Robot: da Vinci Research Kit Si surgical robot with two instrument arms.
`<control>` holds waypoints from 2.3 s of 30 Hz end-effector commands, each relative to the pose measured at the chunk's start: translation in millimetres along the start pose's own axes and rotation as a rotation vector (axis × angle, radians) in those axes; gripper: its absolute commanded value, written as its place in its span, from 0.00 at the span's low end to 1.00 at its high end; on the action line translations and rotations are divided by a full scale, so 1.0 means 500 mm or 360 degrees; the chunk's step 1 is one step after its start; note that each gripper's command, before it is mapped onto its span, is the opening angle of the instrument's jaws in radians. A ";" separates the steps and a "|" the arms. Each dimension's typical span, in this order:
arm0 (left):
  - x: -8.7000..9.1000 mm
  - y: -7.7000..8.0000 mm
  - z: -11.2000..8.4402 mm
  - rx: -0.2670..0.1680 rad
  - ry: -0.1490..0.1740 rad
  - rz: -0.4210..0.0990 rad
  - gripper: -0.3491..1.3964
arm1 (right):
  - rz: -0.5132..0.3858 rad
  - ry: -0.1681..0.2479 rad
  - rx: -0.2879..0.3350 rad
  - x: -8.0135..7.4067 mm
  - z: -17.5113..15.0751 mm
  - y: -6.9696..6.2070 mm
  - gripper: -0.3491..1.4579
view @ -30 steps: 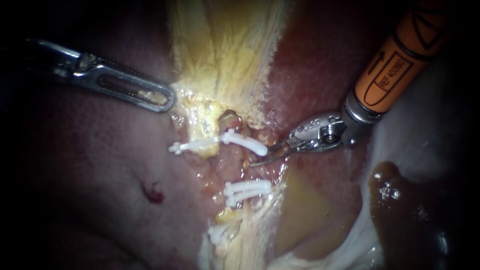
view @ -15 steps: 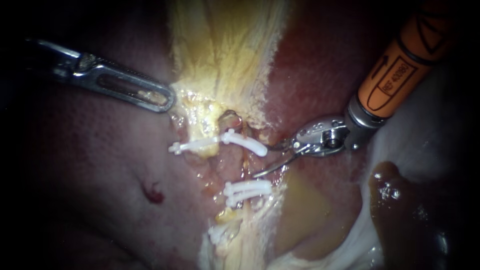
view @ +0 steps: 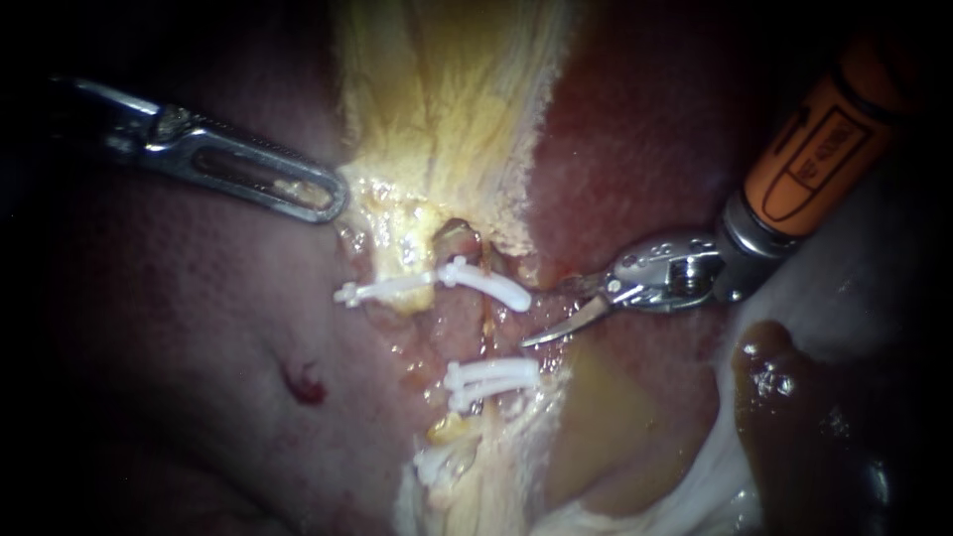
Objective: Go to the cutting position right tube
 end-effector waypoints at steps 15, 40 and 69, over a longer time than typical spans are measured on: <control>0.0000 0.0000 0.0000 0.0000 0.0000 0.0000 0.00 | 0.0153 -0.0047 0.0123 0.0020 0.0013 -0.0071 0.98; 0.0001 -0.0003 0.0000 -0.0001 -0.0001 -0.0001 0.00 | 0.0188 -0.0079 0.0123 0.0028 0.0056 -0.0073 0.97; -0.0001 -0.0006 0.0003 -0.0003 -0.0002 -0.0002 0.00 | 0.0177 -0.0002 0.0179 0.0040 0.0146 -0.0048 0.98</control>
